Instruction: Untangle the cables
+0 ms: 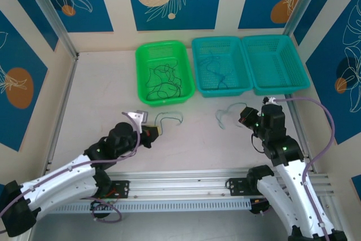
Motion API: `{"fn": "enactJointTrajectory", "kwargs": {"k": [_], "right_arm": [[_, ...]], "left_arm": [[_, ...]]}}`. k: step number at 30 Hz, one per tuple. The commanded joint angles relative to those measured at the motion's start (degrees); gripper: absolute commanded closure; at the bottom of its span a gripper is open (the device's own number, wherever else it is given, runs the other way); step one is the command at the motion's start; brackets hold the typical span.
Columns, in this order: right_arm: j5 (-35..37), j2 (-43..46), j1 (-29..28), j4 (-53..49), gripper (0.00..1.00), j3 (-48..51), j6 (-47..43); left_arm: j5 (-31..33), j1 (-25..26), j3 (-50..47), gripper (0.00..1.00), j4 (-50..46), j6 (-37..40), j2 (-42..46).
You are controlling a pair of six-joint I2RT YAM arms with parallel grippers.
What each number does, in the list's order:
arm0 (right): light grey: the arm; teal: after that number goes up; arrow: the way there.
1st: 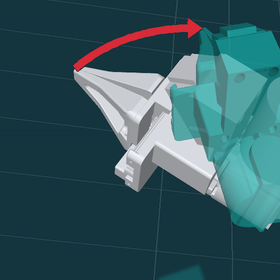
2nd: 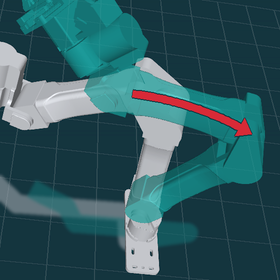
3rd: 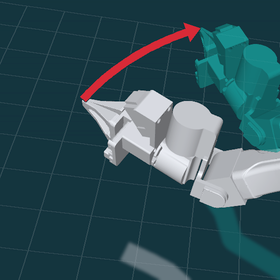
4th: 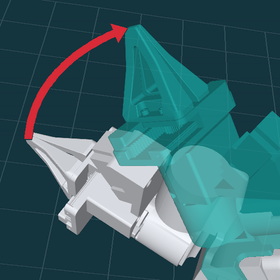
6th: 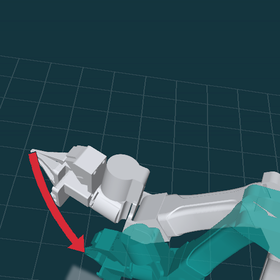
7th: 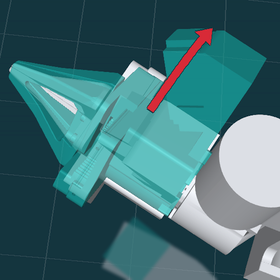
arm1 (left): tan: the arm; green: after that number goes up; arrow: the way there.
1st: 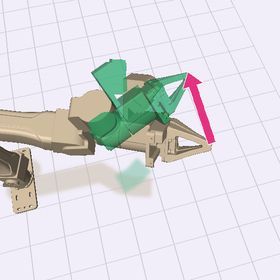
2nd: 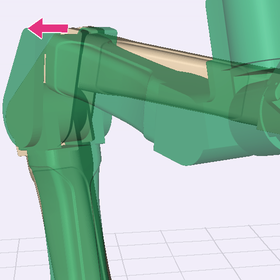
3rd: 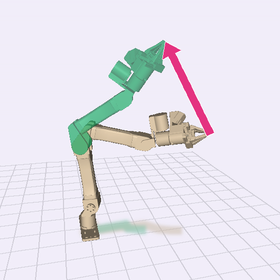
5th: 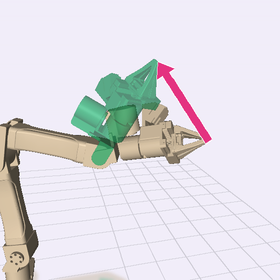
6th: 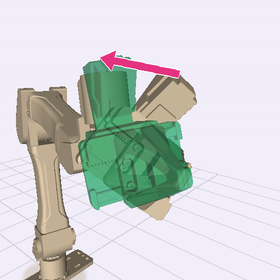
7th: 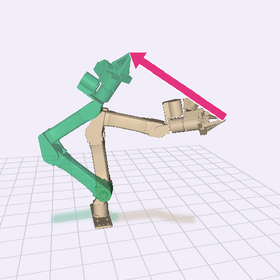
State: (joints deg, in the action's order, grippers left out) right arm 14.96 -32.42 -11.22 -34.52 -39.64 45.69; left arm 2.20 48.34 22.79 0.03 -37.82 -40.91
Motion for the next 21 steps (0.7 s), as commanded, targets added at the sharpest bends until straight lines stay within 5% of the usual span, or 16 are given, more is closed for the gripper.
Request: {"fn": "enactJointTrajectory", "kwargs": {"k": [1,6,12,16,21], "right_arm": [[-1.5,0.32,2.61,-3.3,1.0,-1.1,1.61],[-4.33,0.6,10.39,-3.66,1.0,-3.94,3.81],[-13.1,-3.38,14.57,2.37,1.0,-7.12,7.29],[-10.53,-7.76,14.65,8.15,1.0,-9.81,9.31],[1.3,-19.58,15.8,17.72,1.0,-17.85,4.23]], "left_arm": [[2.76,-1.42,-0.94,1.0,-6.43,1.15,2.99],[7.05,-3.8,-0.7,1.0,-15.83,0.02,5.89],[-6.39,-4.21,0.65,1.0,-6.09,4.94,3.16],[-13.37,-4.21,4.31,1.0,-0.93,8.08,-0.99],[-15.38,-4.14,9.59,1.0,-1.5,13.0,-6.11]]}}
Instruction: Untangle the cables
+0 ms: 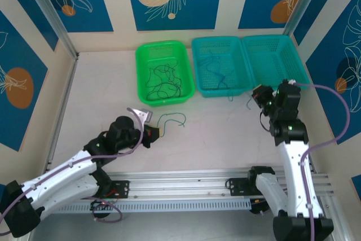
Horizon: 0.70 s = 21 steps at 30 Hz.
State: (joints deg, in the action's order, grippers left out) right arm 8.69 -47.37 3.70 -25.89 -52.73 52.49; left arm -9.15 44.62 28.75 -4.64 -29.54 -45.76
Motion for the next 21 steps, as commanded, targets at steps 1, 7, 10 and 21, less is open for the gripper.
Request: {"fn": "enactJointTrajectory", "kwargs": {"k": [1,7,10,21], "right_arm": [[9.68,-7.27,1.24,10.53,1.0,-6.78,-4.21],[15.63,-27.03,7.78,16.48,1.0,-18.66,-8.54],[12.6,-37.2,11.14,14.61,1.0,-25.33,-7.9],[1.61,-45.9,12.1,-0.6,0.43,-37.88,-11.81]], "left_arm": [[-4.02,-0.45,4.25,1.0,2.86,5.58,-1.88],[-3.14,-0.49,5.19,1.0,2.05,8.57,-3.8],[-2.64,-0.5,5.02,1.0,1.94,9.52,-4.29],[-3.49,-0.58,6.54,1.0,2.46,10.82,-7.17]]}}
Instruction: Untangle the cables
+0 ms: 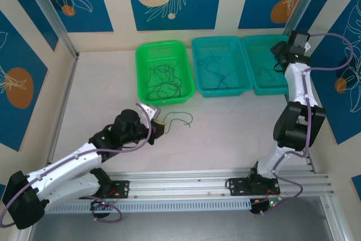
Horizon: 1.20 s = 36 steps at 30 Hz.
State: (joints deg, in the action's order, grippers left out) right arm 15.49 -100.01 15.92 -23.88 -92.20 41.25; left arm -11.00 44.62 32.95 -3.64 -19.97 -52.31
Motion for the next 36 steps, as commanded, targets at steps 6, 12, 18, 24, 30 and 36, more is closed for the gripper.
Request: {"fn": "enactJointTrajectory", "kwargs": {"k": [6,12,18,24,30,36], "right_arm": [[-26.46,26.77,-1.71,4.16,0.44,21.67,0.79],[-34.82,48.09,-14.73,1.41,0.41,36.3,-6.57],[-39.92,58.65,-29.49,-0.11,0.38,43.93,-7.68],[-38.73,58.61,-37.81,3.36,0.36,48.4,-8.97],[-36.61,55.91,-41.19,7.03,0.54,49.8,-8.14],[-34.27,56.06,-41.67,8.17,0.92,49.28,-7.15]], "left_arm": [[-5.86,-0.58,3.3,1.0,5.41,5.48,-1.66],[-9.45,-0.59,6.09,1.0,6.25,6.89,-4.14],[-14.87,-0.58,10.61,1.0,6.21,1.95,-7.81],[-16.85,-0.58,11.0,1.0,11.32,-3.1,-9.93],[-16.45,-0.49,11.06,1.0,11.64,-4.03,-10.26],[-15.93,-0.41,11.0,0.98,10.34,-3.18,-9.98]]}}
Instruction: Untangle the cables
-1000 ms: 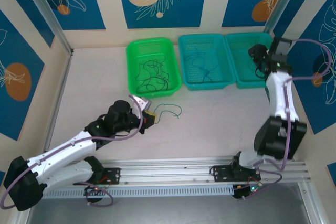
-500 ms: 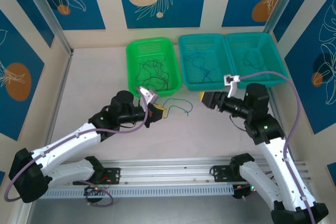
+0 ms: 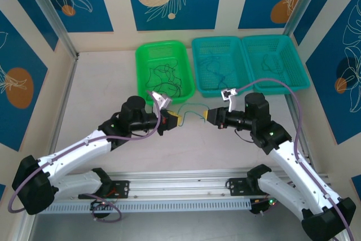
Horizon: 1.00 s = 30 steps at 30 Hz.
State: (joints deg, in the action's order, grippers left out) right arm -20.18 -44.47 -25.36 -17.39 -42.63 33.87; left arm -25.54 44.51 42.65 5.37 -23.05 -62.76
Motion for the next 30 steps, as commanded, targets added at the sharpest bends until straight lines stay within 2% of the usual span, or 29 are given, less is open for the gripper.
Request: {"fn": "enactJointTrajectory", "kwargs": {"k": [1,2,5,9,10,14,18,23,26,30], "right_arm": [[2.19,0.61,-0.39,1.4,0.95,-0.47,0.52],[3.18,0.63,-0.34,0.81,0.97,-0.74,0.54],[7.04,0.93,-0.31,-1.52,1.0,-2.32,0.24],[11.13,1.75,0.43,-1.78,1.0,-3.54,0.56],[13.61,1.86,0.91,-1.77,1.0,-3.93,1.26],[18.76,0.7,5.83,0.38,1.0,-5.43,4.08],[16.63,-3.04,15.87,4.09,1.0,-8.16,6.8],[13.74,-11.5,33.17,11.57,1.0,-10.89,13.28],[15.36,-18.88,38.8,14.51,1.0,-13.15,15.99],[18.67,-30.82,43.28,17.14,1.0,-18.03,15.77]], "left_arm": [[-1.37,-0.22,1.2,0.88,1.08,0.25,0.73],[-0.99,-0.15,1.08,0.76,0.84,0.42,1.18],[0.46,-0.03,0.47,0.52,0.26,1.12,3.51],[1.35,0.09,-0.29,0.3,-0.21,1.6,6.75],[1.33,0.07,-0.38,0.21,-0.43,1.73,7.36],[1.75,0.21,-0.31,0.01,-1.14,1.52,8.69],[3.79,0.14,-0.29,0.0,-0.75,0.83,10.19],[12.18,0.18,-0.86,0.0,0.29,-0.67,12.52],[16.35,0.19,-0.33,0.0,0.22,-1.08,13.02],[15.86,0.14,1.39,0.0,-1.23,1.44,12.34]]}}
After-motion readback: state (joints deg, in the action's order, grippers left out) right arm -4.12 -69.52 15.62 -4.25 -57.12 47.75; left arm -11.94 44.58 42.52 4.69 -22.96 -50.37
